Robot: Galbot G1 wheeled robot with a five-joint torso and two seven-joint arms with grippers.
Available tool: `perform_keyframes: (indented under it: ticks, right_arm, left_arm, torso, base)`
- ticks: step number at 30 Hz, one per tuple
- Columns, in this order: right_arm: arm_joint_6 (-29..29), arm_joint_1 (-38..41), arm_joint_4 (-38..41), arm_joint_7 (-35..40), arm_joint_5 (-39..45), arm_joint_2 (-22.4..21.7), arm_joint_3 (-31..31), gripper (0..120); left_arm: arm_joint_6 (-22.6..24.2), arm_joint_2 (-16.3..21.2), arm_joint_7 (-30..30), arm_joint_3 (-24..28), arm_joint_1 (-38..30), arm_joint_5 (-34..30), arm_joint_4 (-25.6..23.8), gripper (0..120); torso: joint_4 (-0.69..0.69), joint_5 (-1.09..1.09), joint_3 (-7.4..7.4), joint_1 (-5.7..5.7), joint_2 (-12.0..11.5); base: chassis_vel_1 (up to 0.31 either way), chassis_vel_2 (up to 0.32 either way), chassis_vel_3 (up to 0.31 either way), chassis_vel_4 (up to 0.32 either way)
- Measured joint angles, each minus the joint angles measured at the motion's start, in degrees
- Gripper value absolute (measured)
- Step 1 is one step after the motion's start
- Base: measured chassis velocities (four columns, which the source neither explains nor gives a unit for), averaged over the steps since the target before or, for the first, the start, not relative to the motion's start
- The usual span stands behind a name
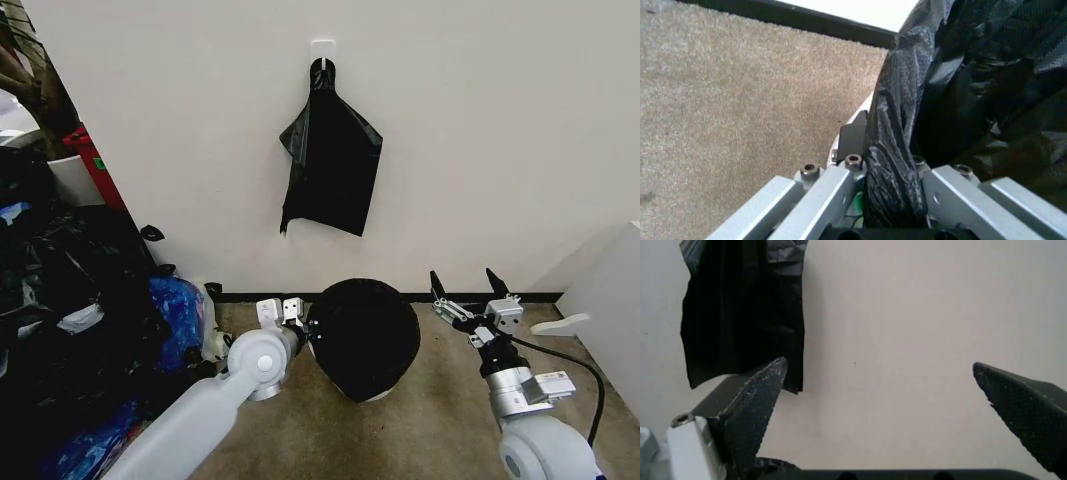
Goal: Place the garbage bag over the trash bin.
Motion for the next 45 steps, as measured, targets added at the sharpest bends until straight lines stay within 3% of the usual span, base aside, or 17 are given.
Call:
perform_keyframes:
  ticks: [14,21,25,27,35,38,39,45]
  right_arm:
    - [0.0,0.8,-0.3,1.1,0.3,0.2,-1.1,100]
    - [-0.2,0.9,-0.1,1.6,0.6,0.0,-1.2,100]
    - [-0.3,1.0,0.0,1.9,1.1,0.0,-1.3,100]
    - [-0.3,1.0,0.0,1.9,1.2,0.0,-1.3,100]
    - [-0.7,1.6,-0.3,2.5,1.9,-0.4,-1.2,100]
    - [-0.8,1.7,-0.3,2.6,2.0,-0.4,-1.2,100]
    - [-0.9,1.8,-0.3,2.7,2.1,-0.4,-1.3,100]
    - [-1.7,2.3,-0.1,3.3,3.1,-0.5,-2.2,100]
  left_arm:
    - [0.2,-1.8,0.3,0.7,0.3,1.4,2.8,1]
    - [0.1,-2.1,0.7,0.7,0.7,1.9,3.0,8]
    - [-0.1,-2.3,0.9,0.4,0.6,1.9,3.2,24]
    - [-0.1,-2.3,0.9,0.3,0.6,1.9,3.2,26]
    - [-0.2,-1.8,1.5,-0.7,1.5,1.6,2.9,59]
    - [-0.4,-1.7,1.7,-0.9,1.7,1.6,2.8,65]
    - [-0.7,-1.6,2.0,-1.0,1.9,1.7,2.5,75]
    - [-1.2,-0.4,2.3,-1.9,2.5,1.9,0.2,93]
  torso:
    - [0.0,0.0,0.0,0.0,0.0]
    - [0.0,-0.01,0.0,0.0,0.0]
    - [0.0,-0.01,0.0,0.0,0.0]
    - [0.0,-0.01,0.0,0.0,0.0]
    - [0.0,-0.01,0.0,0.0,0.0]
    - [0.0,-0.01,0.0,0.0,0.0]
    - [0.0,-0.01,0.0,0.0,0.0]
    - [0.0,-0.01,0.0,0.0,0.0]
  base:
    - [0.0,0.0,0.0,0.0]
    - [0.0,0.0,0.0,0.0]
    - [0.0,0.0,0.0,0.0]
    - [0.0,0.0,0.0,0.0]
    - [0.0,0.0,0.0,0.0]
    - [0.0,0.0,0.0,0.0]
    - [0.0,0.0,0.0,0.0]
    - [0.0,0.0,0.0,0.0]
